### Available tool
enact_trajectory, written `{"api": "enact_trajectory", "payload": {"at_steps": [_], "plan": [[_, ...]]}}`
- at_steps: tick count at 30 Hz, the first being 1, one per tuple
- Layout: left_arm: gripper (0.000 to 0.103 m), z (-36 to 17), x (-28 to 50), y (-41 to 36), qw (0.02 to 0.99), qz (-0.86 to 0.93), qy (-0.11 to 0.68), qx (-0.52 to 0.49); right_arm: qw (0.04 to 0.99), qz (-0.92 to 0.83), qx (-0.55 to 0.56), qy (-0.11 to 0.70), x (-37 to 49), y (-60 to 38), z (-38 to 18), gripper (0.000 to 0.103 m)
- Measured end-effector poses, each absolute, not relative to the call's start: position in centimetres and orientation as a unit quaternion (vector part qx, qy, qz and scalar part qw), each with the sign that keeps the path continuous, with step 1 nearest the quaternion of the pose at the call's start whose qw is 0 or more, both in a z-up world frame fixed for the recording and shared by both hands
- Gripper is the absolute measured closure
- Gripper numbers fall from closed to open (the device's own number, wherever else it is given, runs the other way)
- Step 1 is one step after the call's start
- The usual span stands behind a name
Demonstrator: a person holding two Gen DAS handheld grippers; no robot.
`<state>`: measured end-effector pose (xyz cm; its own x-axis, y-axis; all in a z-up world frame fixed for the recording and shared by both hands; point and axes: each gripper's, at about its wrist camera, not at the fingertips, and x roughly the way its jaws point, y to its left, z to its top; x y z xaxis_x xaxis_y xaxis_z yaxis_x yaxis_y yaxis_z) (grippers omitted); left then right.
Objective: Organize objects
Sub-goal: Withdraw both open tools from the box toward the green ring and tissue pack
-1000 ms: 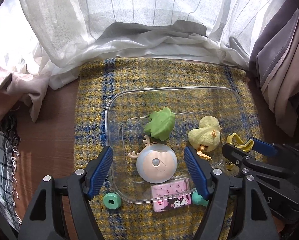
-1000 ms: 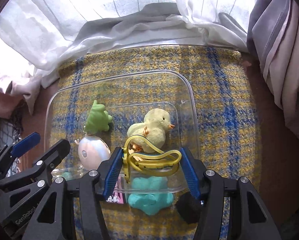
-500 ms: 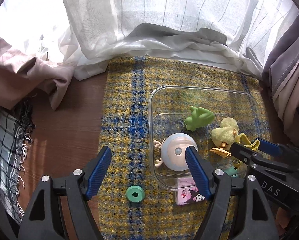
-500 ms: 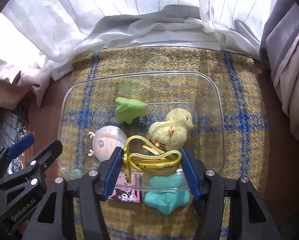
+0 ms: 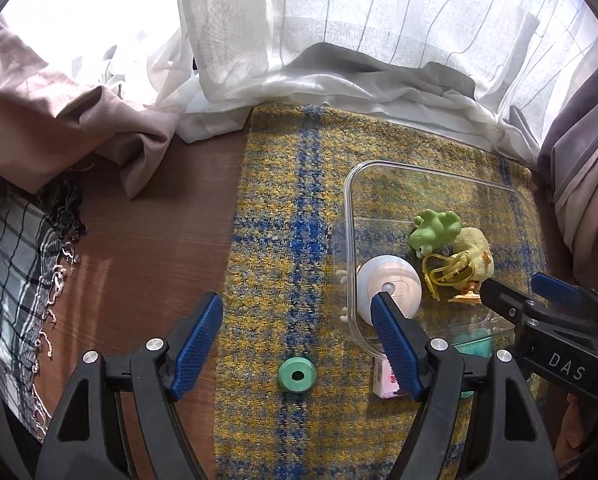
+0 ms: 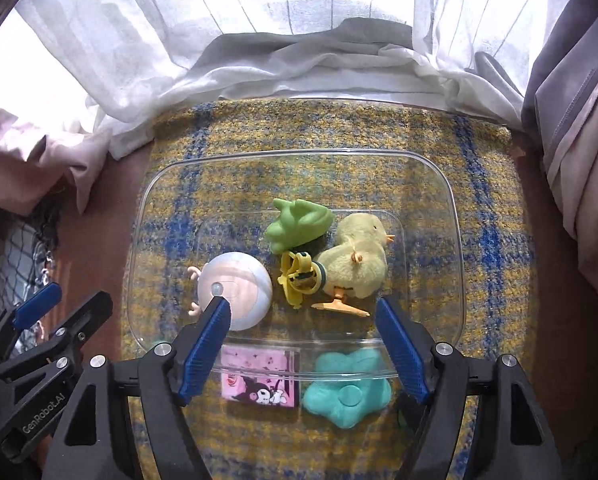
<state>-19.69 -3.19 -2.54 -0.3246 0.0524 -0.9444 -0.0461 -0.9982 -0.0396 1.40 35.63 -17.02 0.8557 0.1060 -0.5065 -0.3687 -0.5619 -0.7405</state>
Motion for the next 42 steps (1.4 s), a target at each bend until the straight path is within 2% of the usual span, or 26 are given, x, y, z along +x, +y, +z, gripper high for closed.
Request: {"api": "enact_trajectory", "payload": {"at_steps": [23,42], "plan": [[0.028,-0.9,-14.9,-4.3,0.043,0.825,0.002,-0.564,0.464,0.304,-0.831,0.053,0.6,30.7,-14.1,0.028],[0.028,-4.1,-12.6,-5.8,0.044,0.804,0.009,-0.593,0.467,0.288,-0.833,0.072,4.3,28.4,-15.2,0.028]]}}
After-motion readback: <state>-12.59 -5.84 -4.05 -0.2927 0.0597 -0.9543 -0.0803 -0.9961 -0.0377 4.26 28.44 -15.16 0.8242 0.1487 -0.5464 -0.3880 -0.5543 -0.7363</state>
